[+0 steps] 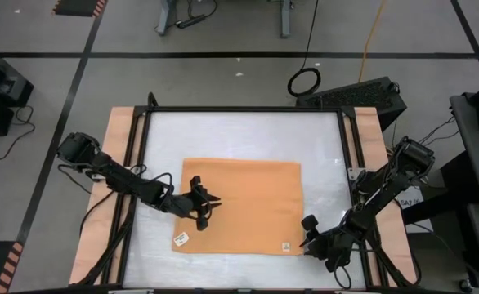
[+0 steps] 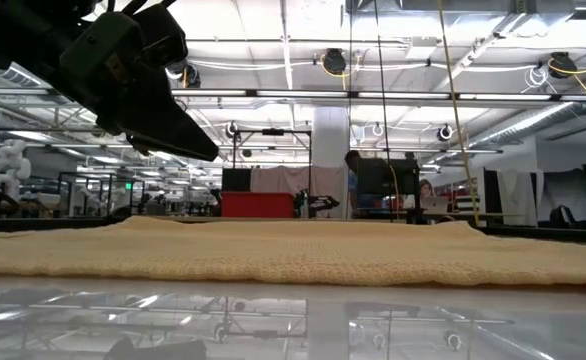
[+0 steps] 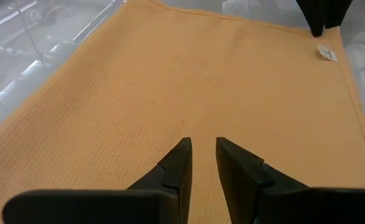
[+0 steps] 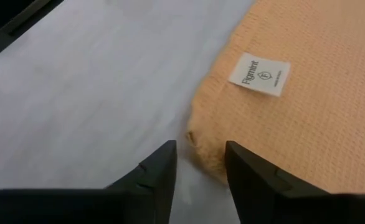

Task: Roll towel
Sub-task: Roll the yellow towel

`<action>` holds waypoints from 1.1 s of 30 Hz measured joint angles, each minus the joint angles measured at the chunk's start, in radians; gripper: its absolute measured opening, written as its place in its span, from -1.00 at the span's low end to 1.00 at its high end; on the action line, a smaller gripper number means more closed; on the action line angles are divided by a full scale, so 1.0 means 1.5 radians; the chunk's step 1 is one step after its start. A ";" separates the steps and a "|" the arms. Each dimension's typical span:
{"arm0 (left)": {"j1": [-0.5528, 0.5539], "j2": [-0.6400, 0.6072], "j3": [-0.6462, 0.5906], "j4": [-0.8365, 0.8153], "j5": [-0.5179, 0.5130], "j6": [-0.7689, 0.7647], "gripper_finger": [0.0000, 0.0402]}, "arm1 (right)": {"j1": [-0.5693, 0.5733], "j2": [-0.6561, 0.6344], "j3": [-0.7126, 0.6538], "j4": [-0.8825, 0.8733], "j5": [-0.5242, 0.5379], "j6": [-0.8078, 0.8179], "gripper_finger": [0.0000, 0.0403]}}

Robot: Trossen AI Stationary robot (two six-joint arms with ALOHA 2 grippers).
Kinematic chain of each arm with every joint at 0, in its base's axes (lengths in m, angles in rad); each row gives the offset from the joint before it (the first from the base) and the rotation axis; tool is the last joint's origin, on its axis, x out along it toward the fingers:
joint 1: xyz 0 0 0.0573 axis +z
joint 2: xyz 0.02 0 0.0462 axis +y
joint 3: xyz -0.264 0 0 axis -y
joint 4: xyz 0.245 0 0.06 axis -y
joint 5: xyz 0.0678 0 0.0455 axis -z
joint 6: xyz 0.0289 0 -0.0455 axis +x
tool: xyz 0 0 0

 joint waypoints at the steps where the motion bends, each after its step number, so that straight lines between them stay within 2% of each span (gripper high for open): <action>1: 0.000 0.000 0.000 0.001 0.000 0.000 -0.61 | -0.003 0.000 0.000 0.001 0.000 0.000 -0.39; 4: 0.000 0.000 0.000 0.001 0.000 0.000 -0.61 | -0.012 0.001 0.000 0.006 -0.002 0.000 -0.51; 11: 0.000 0.000 0.000 0.003 0.000 0.000 -0.61 | -0.034 0.001 0.000 0.009 -0.046 -0.002 -0.96; 16: 0.000 0.000 0.000 0.053 0.000 0.009 -0.61 | -0.036 -0.003 -0.001 0.025 -0.045 -0.013 -0.97; 23: -0.005 -0.001 0.001 0.199 0.001 0.099 -0.59 | -0.038 -0.052 -0.002 0.022 -0.029 -0.015 -0.99; 27: -0.012 -0.001 0.001 0.131 -0.005 0.101 -0.51 | -0.044 -0.088 -0.002 0.000 -0.027 0.003 -0.99; 33: -0.060 -0.001 0.001 -0.023 0.010 0.000 -0.25 | -0.050 -0.148 -0.002 -0.064 0.027 0.047 -1.00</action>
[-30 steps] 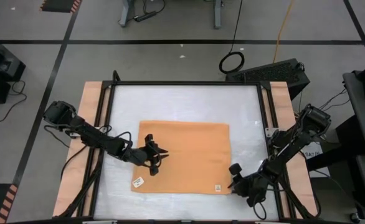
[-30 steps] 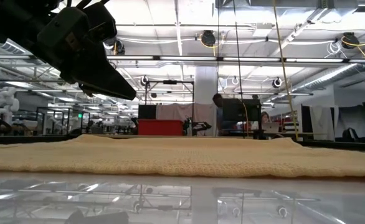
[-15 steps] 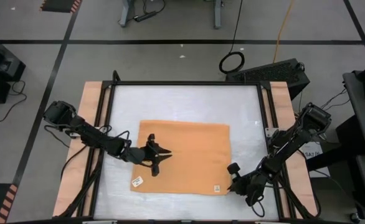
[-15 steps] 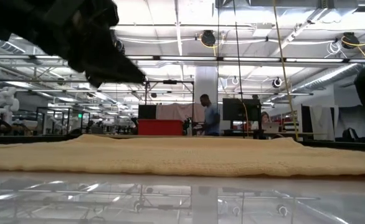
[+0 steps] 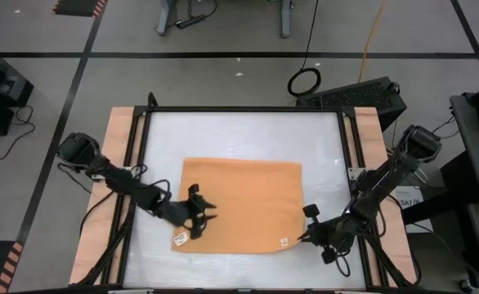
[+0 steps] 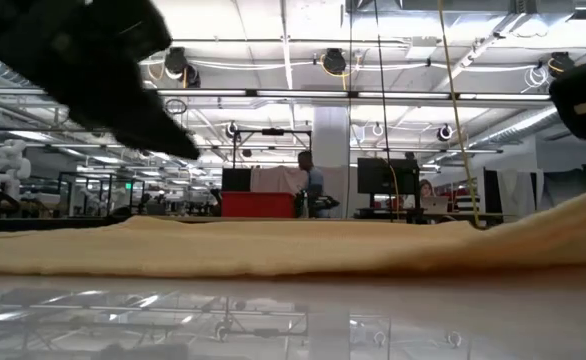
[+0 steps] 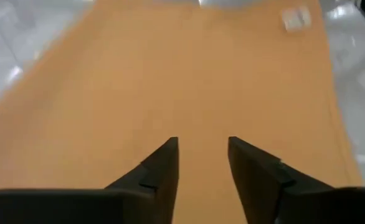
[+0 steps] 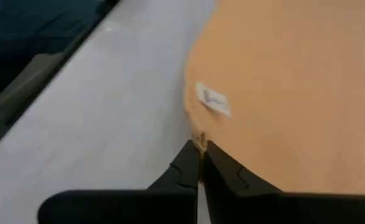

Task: Roll towel
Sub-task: Roll the yellow towel

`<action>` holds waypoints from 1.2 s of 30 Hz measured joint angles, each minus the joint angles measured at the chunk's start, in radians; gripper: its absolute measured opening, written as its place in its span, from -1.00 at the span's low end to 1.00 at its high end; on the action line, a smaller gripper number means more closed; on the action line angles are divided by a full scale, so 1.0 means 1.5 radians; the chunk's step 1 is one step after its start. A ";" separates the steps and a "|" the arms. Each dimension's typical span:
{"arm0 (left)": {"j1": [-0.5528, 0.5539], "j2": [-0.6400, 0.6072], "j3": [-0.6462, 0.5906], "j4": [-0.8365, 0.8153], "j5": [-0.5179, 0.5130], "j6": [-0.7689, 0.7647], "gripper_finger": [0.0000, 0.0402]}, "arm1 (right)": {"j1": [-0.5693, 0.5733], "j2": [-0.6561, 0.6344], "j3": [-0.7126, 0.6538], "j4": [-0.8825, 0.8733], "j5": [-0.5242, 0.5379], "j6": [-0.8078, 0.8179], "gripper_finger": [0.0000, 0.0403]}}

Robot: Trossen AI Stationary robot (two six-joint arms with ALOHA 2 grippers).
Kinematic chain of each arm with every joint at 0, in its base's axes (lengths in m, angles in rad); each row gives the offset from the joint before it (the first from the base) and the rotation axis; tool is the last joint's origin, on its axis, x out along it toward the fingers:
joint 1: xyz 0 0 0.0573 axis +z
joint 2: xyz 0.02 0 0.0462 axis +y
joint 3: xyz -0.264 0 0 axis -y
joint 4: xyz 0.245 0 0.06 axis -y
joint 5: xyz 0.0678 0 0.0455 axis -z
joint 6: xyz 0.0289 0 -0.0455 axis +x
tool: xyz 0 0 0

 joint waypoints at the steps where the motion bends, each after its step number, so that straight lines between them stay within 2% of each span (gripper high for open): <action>1: -0.015 0.000 0.000 -0.019 0.009 -0.019 -0.20 | -0.004 -0.008 0.000 -0.011 0.007 0.004 -1.00; 5: -0.087 0.000 -0.001 -0.092 0.025 -0.072 -0.05 | -0.020 -0.026 0.000 -0.030 0.018 0.007 -1.00; 9: -0.158 0.000 -0.001 -0.118 0.015 -0.110 -0.01 | -0.039 -0.028 0.000 -0.037 0.017 0.006 -1.00; 15: -0.242 0.000 -0.001 -0.127 -0.042 -0.175 -0.01 | -0.052 -0.028 0.000 -0.049 0.016 0.006 -1.00; 20: -0.306 0.001 -0.001 -0.161 -0.111 -0.187 -0.01 | -0.051 -0.028 0.001 -0.063 0.035 0.019 -1.00; 23: -0.320 0.001 -0.001 -0.195 -0.143 -0.215 -0.01 | -0.052 -0.028 0.001 -0.082 0.071 0.038 -1.00; 27: -0.321 0.015 -0.001 -0.234 -0.148 -0.252 -0.01 | -0.057 -0.028 0.001 -0.083 0.084 0.040 -1.00; 36: -0.328 0.080 -0.001 -0.208 -0.127 -0.282 -0.01 | -0.089 -0.028 0.001 -0.120 0.102 0.088 -1.00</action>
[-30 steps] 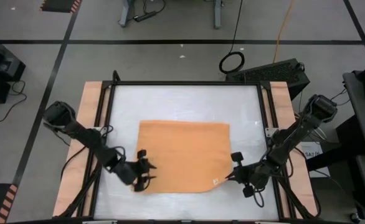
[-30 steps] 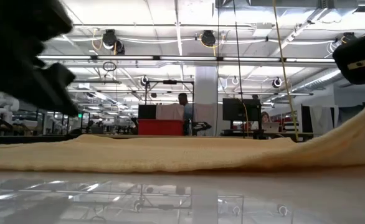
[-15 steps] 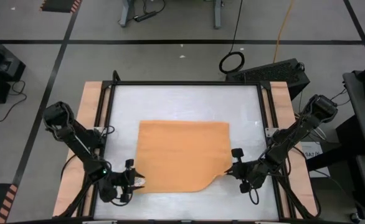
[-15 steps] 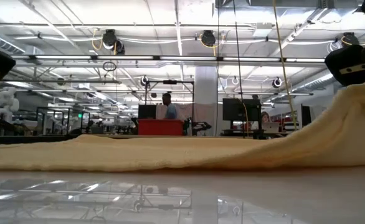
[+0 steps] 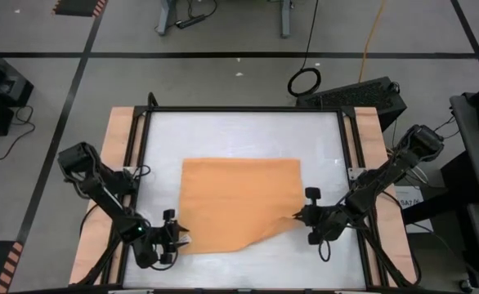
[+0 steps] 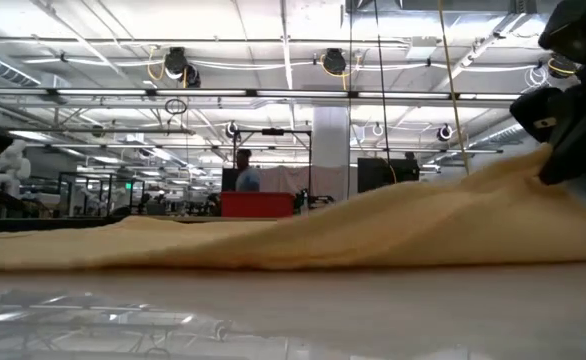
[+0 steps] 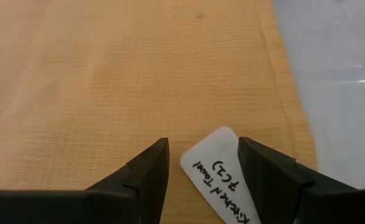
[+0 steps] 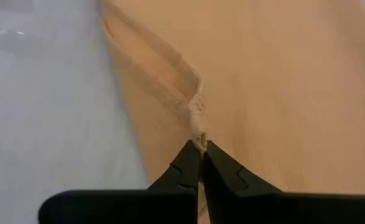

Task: Roll towel
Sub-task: Roll the yellow towel

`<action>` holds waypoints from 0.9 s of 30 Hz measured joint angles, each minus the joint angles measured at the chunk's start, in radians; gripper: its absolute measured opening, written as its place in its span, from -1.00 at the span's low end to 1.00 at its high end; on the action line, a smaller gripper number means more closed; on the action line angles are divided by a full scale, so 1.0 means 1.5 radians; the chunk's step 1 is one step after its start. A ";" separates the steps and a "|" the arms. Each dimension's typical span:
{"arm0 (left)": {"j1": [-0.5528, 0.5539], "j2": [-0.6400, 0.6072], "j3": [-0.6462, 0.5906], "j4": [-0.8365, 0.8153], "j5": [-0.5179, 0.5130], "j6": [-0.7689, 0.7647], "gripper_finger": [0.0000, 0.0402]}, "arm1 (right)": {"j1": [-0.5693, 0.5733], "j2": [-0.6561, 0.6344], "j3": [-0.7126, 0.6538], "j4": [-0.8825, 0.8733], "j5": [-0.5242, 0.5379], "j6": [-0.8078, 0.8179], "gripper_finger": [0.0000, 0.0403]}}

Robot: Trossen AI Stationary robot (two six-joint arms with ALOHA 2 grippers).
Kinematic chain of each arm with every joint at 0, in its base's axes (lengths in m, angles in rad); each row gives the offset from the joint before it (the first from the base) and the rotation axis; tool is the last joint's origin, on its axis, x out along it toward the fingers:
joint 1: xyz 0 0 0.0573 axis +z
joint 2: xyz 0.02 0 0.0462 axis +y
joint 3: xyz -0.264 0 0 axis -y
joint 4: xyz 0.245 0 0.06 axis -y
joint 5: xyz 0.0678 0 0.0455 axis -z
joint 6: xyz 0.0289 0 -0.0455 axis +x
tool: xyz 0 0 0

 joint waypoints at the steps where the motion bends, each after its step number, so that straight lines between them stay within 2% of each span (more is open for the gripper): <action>1: -0.003 0.002 0.000 0.006 0.000 -0.006 -0.01 | -0.002 0.000 0.000 -0.009 0.000 0.007 -1.00; 4: -0.011 0.003 0.007 0.001 0.002 -0.049 -0.01 | -0.003 -0.009 0.000 -0.046 0.004 0.032 -1.00; 10: -0.023 -0.002 0.052 -0.106 -0.002 -0.047 -0.01 | -0.010 -0.045 0.000 -0.091 0.024 0.069 -1.00; 13: -0.027 -0.002 0.060 -0.126 -0.006 -0.050 -0.01 | -0.016 -0.060 0.000 -0.112 0.025 0.081 -1.00; 16: -0.029 -0.002 0.063 -0.111 -0.008 -0.033 -0.01 | -0.023 -0.068 0.001 -0.133 0.036 0.100 -1.00; 20: -0.029 -0.002 0.071 -0.026 -0.011 0.059 -0.01 | -0.035 -0.071 0.001 -0.146 0.047 0.122 -1.00; 23: -0.023 -0.002 0.076 0.021 -0.070 0.127 -0.01 | -0.043 -0.071 0.001 -0.137 0.081 0.128 -1.00; 27: 0.010 -0.002 0.077 0.079 -0.222 0.207 -0.01 | -0.063 -0.071 0.001 -0.136 0.106 0.138 -1.00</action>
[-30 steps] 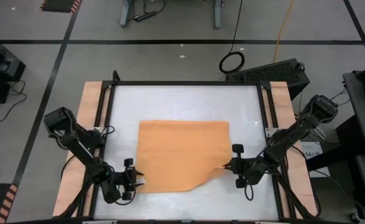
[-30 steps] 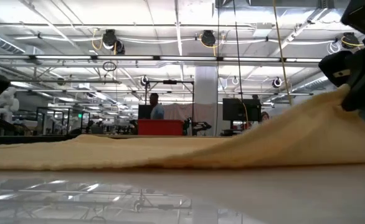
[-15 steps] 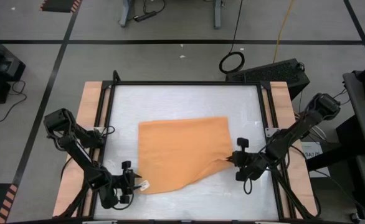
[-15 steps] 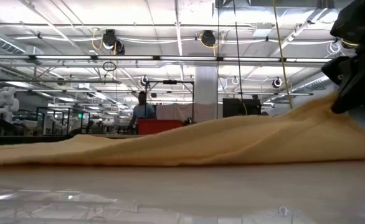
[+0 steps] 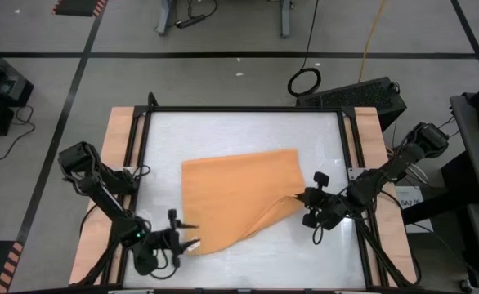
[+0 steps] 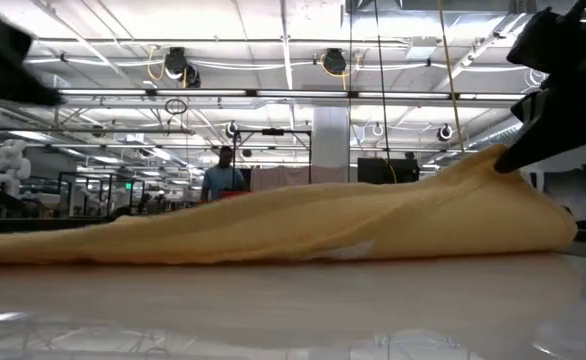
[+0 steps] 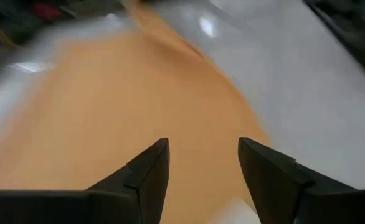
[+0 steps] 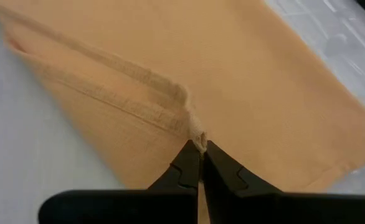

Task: Roll towel
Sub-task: Roll the yellow towel

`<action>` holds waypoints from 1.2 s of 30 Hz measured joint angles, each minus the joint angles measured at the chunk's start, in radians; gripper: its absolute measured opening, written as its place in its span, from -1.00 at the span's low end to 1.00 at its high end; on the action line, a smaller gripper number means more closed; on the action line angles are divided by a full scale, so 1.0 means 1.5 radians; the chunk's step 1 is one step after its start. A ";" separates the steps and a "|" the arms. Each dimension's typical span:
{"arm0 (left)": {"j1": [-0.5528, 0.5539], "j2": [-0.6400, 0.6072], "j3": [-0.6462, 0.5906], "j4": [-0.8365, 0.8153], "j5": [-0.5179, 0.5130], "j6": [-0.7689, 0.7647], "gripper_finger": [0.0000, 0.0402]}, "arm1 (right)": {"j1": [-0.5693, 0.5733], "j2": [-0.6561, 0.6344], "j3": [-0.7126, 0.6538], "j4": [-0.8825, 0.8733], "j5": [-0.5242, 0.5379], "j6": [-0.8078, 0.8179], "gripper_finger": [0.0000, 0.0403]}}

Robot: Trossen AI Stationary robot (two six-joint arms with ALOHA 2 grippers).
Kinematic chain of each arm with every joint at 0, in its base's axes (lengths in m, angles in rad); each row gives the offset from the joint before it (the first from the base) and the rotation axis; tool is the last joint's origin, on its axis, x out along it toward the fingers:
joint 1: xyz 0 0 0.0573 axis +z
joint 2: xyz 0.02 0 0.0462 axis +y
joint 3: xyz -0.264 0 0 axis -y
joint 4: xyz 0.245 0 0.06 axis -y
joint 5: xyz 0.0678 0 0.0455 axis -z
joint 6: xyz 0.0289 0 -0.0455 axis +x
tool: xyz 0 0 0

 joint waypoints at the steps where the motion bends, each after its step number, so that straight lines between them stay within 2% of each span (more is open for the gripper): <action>1: 0.014 0.000 0.000 0.025 -0.030 0.030 -0.01 | -0.007 0.000 0.000 -0.001 0.001 0.002 -1.00; 4: 0.076 0.000 0.000 0.115 -0.054 0.136 -0.01 | -0.025 0.000 0.000 0.000 0.001 0.003 -1.00; 7: 0.158 0.007 0.000 0.222 -0.031 0.200 -0.01 | -0.034 -0.004 0.000 0.011 0.002 -0.011 -1.00; 12: 0.290 0.044 0.012 0.359 0.147 0.233 0.10 | -0.035 -0.028 0.000 0.035 0.002 -0.041 -1.00; 15: 0.339 0.088 0.039 0.425 0.266 0.231 0.30 | -0.035 -0.050 0.000 0.035 0.006 -0.047 -1.00; 17: 0.356 0.124 0.069 0.444 0.301 0.231 0.46 | -0.035 -0.067 0.000 0.034 0.016 -0.050 -1.00; 20: 0.370 0.182 0.120 0.439 0.293 0.232 0.67 | -0.036 -0.090 0.000 0.034 0.036 -0.054 -1.00; 23: 0.384 0.240 0.168 0.437 0.286 0.234 0.79 | -0.045 -0.111 0.000 0.035 0.042 -0.056 -1.00; 29: 0.395 0.320 0.253 0.421 0.249 0.231 0.81 | -0.066 -0.134 0.000 0.035 0.044 -0.064 -1.00; 32: 0.393 0.332 0.280 0.373 0.207 0.229 0.81 | -0.070 -0.139 0.000 0.034 0.044 -0.069 -1.00; 36: 0.393 0.334 0.300 0.299 0.212 0.211 0.74 | -0.070 -0.141 0.000 0.035 0.048 -0.070 -1.00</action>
